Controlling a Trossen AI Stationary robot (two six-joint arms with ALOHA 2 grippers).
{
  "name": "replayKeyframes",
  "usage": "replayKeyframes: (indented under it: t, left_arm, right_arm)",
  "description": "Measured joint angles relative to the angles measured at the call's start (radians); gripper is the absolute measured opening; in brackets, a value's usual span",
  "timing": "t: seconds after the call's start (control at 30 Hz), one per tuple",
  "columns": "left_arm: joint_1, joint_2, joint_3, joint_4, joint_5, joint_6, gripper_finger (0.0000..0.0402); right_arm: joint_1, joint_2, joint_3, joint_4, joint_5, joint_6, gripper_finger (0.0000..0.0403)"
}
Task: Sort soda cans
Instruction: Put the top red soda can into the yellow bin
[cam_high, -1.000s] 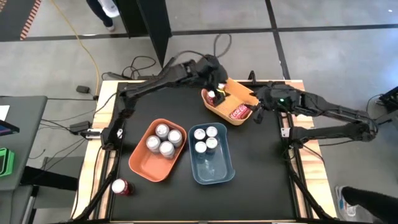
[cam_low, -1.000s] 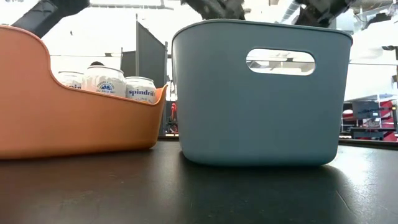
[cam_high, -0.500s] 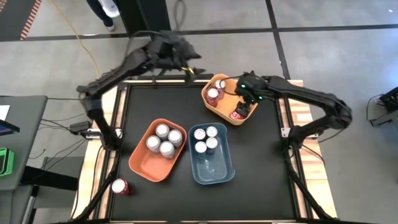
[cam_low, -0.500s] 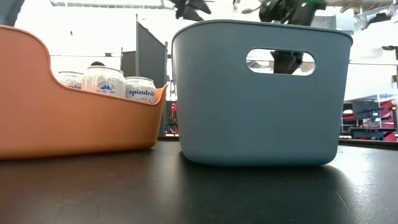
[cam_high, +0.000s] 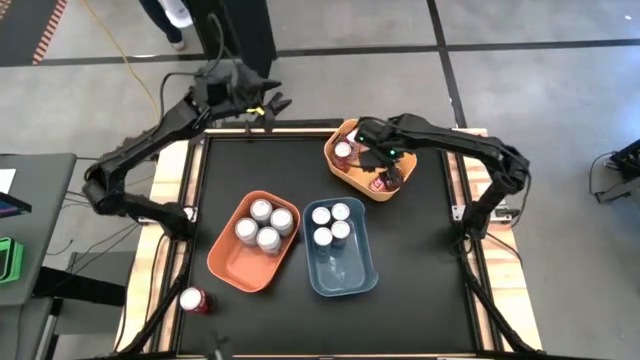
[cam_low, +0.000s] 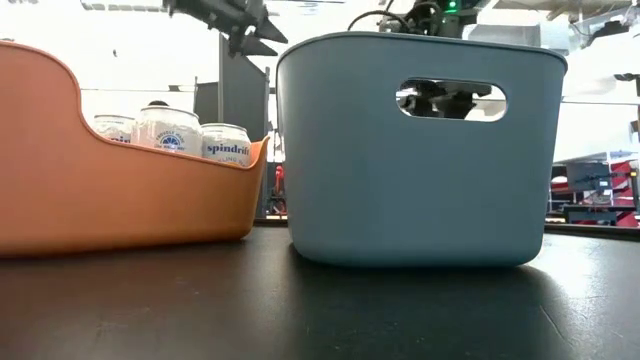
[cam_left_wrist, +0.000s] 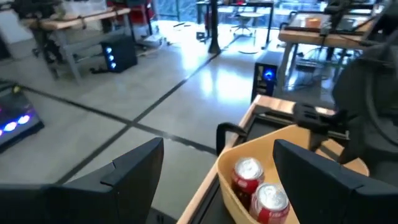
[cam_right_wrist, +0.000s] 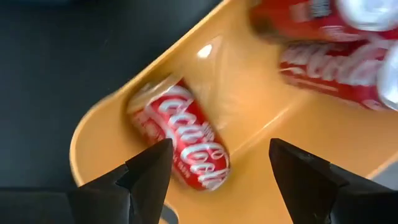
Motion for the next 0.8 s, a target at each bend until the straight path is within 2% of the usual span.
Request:
replayKeyframes:
  t: [0.1, 0.23, 0.4, 0.57, 0.8]
  left_arm:
    - [0.017, -0.03, -0.067, 0.032, -0.002, -0.016, 0.0296]
    - [0.023, -0.045, -0.09, 0.04, 0.025, -0.023, 0.0296]
    - [0.02, -0.043, -0.094, 0.037, 0.05, -0.023, 0.0296]
    - [0.018, -0.043, -0.094, 0.038, 0.053, -0.018, 0.0296]
    - [0.017, -0.043, -0.094, 0.038, 0.08, 0.0, 0.0296]
  right_arm:
    - [0.0, 0.031, 0.004, -0.063, 0.0, -0.077, 0.0286]
    - [-0.002, 0.087, 0.004, -0.145, 0.001, -0.138, 0.0286]
    - [-0.004, 0.132, -0.021, -0.11, 0.001, -0.149, 0.0286]
    - [-0.002, 0.131, -0.114, -0.086, 0.002, -0.168, 0.0286]
    - [0.011, 0.133, -0.182, 0.076, 0.1, -0.172, 0.0286]
